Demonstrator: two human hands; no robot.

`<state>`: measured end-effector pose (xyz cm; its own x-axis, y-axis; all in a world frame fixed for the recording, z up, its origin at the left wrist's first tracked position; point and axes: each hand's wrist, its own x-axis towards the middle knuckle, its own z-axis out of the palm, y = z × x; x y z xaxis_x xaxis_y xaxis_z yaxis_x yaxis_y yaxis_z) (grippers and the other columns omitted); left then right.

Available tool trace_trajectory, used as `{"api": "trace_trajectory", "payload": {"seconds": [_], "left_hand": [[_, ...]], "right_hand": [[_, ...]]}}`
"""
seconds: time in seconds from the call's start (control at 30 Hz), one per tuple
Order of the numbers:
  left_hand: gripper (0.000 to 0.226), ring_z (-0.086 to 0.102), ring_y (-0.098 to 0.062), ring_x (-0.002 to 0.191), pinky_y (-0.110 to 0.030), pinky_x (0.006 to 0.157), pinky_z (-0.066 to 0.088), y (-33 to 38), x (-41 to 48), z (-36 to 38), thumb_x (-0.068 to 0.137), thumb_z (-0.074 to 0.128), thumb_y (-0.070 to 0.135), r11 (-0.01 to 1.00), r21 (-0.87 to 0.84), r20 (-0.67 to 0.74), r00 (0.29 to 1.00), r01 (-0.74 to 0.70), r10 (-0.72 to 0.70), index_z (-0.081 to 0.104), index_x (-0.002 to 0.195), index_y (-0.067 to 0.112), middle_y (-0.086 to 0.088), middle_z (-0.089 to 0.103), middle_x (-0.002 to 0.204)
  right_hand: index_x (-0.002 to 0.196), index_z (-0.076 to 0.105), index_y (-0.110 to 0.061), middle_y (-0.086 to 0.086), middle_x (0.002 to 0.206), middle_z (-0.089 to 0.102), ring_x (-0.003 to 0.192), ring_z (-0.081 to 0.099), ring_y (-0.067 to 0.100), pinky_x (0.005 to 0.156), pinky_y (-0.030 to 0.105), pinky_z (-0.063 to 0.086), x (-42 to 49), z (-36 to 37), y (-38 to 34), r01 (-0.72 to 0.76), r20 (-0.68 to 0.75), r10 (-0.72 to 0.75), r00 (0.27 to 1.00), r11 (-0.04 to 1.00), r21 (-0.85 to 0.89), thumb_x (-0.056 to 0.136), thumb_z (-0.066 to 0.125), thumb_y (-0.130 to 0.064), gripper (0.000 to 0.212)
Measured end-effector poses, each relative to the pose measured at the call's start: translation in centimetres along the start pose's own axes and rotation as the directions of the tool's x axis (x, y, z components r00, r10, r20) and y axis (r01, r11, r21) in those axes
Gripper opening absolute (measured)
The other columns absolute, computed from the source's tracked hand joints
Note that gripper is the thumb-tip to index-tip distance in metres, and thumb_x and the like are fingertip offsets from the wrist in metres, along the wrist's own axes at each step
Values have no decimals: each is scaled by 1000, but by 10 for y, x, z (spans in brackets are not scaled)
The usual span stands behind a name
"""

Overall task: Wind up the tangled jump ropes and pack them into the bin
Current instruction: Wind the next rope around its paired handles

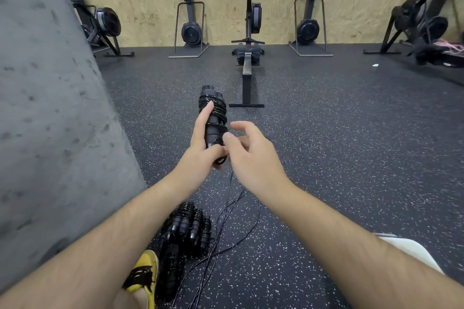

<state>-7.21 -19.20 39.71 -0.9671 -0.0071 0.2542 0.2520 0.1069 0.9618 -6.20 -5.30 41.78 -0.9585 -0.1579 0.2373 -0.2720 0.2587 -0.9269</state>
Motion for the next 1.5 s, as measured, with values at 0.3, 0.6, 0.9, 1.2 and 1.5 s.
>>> {"api": "trace_trajectory", "payload": {"seconds": [0.3,0.6,0.9,1.2,1.5], "left_hand": [[86,47,29,94,4,78,37,-16,-5,-25,98,47,-1,935,350,73,997,-59,36,13,147,61,-5,25,141],[109,49,26,104,0,78,41,-40,1,-60,84,65,1,925,380,-5,1000,-14,17,-3,157,44,0,26,144],[72,64,-14,104,-22,81,54,-68,10,-76,81,59,7,946,295,-204,976,137,-78,43,145,36,-5,43,137],[61,63,-14,93,-29,77,53,-117,3,-103,80,56,-10,930,184,-365,901,318,-236,57,129,26,3,60,111],[58,64,-20,103,-49,95,52,-282,-88,-92,62,53,11,796,229,-289,820,560,-494,52,98,56,6,62,111]], "right_hand": [[135,38,-41,-10,104,67,95,66,7,87,35,54,21,38,11,-55,73,54,996,999,2,81,72,-54,65],[135,33,-29,-1,108,72,96,69,11,86,32,54,49,73,34,-139,172,110,979,977,164,82,79,-22,71],[122,42,-23,12,113,67,98,69,30,82,45,59,70,101,55,-391,203,341,918,865,313,67,69,-9,62],[119,46,-12,10,106,66,82,62,21,57,26,44,72,160,89,-518,218,473,854,817,255,73,64,-3,50],[123,49,-10,2,88,60,71,56,12,48,20,40,11,211,227,-700,254,727,638,685,-202,75,71,-2,53]]}}
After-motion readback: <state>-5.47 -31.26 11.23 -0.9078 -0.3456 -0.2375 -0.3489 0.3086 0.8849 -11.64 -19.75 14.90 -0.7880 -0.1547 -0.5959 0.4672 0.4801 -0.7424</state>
